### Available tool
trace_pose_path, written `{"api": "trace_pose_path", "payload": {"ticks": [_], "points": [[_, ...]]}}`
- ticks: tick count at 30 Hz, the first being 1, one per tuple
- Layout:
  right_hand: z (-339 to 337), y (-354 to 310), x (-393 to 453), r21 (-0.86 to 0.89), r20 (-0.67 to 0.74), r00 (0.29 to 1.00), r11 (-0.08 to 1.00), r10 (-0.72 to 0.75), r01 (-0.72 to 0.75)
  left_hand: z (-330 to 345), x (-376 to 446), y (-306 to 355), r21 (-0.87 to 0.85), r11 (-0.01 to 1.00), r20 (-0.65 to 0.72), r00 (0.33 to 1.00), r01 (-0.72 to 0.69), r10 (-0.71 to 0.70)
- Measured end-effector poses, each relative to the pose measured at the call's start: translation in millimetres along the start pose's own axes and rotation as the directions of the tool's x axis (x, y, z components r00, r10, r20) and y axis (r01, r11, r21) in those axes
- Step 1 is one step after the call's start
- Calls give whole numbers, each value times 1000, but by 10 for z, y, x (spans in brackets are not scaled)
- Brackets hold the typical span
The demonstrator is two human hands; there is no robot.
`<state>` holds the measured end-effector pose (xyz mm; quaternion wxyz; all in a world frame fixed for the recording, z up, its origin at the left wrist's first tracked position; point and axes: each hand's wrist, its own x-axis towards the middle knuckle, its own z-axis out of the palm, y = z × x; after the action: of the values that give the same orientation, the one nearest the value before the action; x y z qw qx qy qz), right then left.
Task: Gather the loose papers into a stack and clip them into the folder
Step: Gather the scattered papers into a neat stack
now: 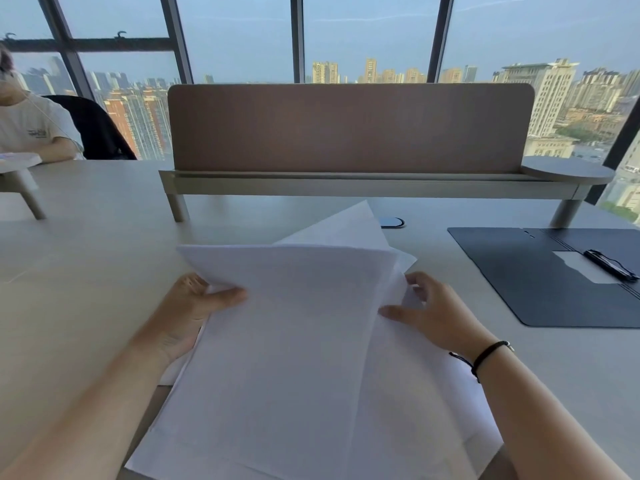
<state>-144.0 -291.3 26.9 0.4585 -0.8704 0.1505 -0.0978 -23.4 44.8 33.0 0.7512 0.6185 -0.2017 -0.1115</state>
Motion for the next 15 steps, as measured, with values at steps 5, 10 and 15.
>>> {"api": "trace_pose_path", "payload": {"ticks": [5, 10, 15], "points": [[-70, -47, -24, 378, 17, 999, 925, 37, -41, -74, 45, -6, -28, 998, -12, 999, 50, -50], [-118, -15, -6, 469, -109, 991, 883, 74, -15, -113, 59, -16, 16, 987, -37, 986, 162, -161], [-194, -16, -8, 467, 4, 998, 883, 55, -51, -104, 52, 27, 115, 983, -35, 990, 141, -137]]}}
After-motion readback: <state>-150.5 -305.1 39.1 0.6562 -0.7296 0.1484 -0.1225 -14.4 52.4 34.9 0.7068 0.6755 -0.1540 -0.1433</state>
